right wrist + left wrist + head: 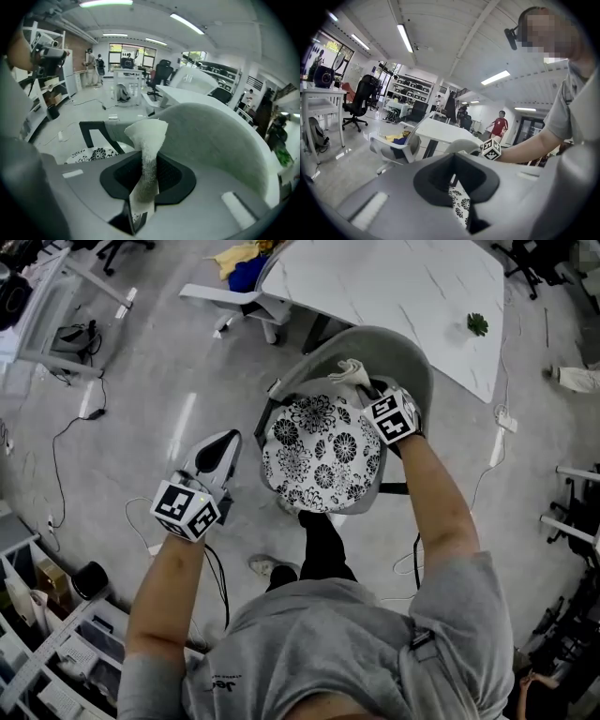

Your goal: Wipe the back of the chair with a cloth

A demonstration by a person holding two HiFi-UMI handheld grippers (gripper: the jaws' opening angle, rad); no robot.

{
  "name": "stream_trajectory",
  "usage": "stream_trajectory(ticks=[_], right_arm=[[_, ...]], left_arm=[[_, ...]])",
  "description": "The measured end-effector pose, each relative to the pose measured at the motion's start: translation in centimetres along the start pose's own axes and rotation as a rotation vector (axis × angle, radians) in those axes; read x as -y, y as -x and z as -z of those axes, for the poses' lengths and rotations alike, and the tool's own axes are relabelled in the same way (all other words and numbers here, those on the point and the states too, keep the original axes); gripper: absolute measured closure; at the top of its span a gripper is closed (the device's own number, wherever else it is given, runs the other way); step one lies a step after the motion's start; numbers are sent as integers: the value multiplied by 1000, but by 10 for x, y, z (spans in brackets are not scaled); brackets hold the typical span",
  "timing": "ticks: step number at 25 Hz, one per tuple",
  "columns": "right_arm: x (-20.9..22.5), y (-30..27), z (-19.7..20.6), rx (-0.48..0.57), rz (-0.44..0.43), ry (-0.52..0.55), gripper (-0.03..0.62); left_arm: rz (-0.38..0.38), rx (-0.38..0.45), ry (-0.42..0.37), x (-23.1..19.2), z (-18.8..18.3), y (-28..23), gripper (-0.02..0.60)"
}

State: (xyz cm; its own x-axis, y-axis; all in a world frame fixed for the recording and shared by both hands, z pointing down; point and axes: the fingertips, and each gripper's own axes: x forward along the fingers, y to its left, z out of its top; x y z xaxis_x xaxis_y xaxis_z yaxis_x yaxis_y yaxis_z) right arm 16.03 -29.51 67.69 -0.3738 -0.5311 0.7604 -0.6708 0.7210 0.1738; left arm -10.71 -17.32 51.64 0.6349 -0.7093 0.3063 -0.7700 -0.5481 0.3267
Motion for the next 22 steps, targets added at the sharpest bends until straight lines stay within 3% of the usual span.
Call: stream_trajectory(ticks=[4,8,13,22], right_arm=[[-29,-56,-34,30,-103,48,525],[-28,-90,-48,26,-112,-16,525],[-8,-95,-48,6,-59,-91,525],[51,-76,19,-99,135,-274,523]], left_arm=[[-34,-12,8,-18,11,-18,523],[-58,-36,9,-34,22,-36,523],[-62,-49,9,-41,25,-52,523],[-35,-64,-10,-30,25,-54,523]])
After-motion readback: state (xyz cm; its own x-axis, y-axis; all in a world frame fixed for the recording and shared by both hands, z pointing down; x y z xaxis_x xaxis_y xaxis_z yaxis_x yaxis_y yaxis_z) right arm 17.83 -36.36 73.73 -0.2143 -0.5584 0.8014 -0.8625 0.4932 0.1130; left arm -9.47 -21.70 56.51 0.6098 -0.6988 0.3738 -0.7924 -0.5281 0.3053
